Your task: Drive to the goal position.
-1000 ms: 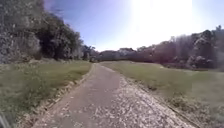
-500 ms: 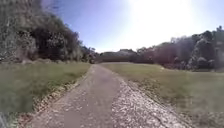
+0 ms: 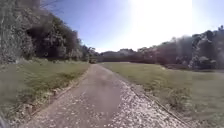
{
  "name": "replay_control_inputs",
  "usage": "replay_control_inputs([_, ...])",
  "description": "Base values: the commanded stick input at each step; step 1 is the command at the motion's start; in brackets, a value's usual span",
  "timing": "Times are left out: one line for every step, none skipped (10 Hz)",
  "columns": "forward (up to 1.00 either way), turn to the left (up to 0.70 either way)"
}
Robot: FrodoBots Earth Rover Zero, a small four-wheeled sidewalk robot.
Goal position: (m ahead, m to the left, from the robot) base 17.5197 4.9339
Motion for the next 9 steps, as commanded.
replay_control_inputs([0.85,0.00])
replay_control_inputs([0.85,0.00])
replay_control_inputs([0.85,0.00])
replay_control_inputs([0.85,0.00])
replay_control_inputs([0.85,0.00])
replay_control_inputs([0.85,0.00])
replay_control_inputs([0.85,0.14])
replay_control_inputs([0.85,0.00])
replay_control_inputs([0.85,0.00])
